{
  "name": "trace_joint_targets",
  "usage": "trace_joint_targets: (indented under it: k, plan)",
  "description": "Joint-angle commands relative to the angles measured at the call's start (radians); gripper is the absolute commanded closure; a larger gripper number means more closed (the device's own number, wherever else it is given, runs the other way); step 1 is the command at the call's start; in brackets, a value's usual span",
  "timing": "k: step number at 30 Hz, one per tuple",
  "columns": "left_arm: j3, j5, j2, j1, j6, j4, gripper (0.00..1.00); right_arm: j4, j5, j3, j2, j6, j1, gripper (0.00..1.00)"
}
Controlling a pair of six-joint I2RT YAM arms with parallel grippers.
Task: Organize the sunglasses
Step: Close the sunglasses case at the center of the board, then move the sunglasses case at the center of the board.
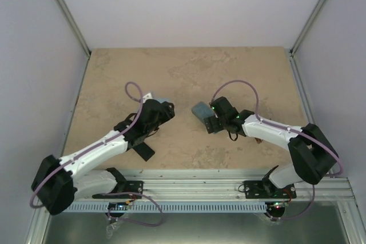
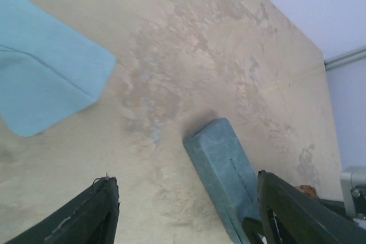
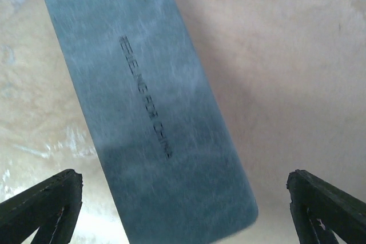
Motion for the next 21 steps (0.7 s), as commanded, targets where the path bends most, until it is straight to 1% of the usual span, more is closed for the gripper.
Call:
trace_joint_targets:
  k: [1, 5, 10, 16, 21]
  plan:
    - [-0.042, -0.058, -0.132, 0.029, 0.004, -0.125, 0.29, -0.031, -0.009, -0.07, -0.057, 0.094, -0.001, 0.02]
    - [-0.057, -0.087, -0.222, 0.038, 0.009, -0.193, 0.25, -0.037, -0.047, -0.121, -0.084, 0.134, 0.01, 0.02]
    - [-0.065, -0.101, -0.263, 0.042, 0.017, -0.229, 0.23, -0.01, -0.116, -0.142, -0.062, 0.155, 0.031, 0.04]
    - [-0.074, -0.08, -0.264, 0.042, 0.016, -0.23, 0.22, 0.052, -0.184, -0.1, 0.022, 0.174, 0.041, 0.11]
    - [-0.086, -0.067, -0.257, 0.045, 0.021, -0.209, 0.21, 0.102, -0.177, -0.036, 0.096, 0.183, 0.044, 0.14]
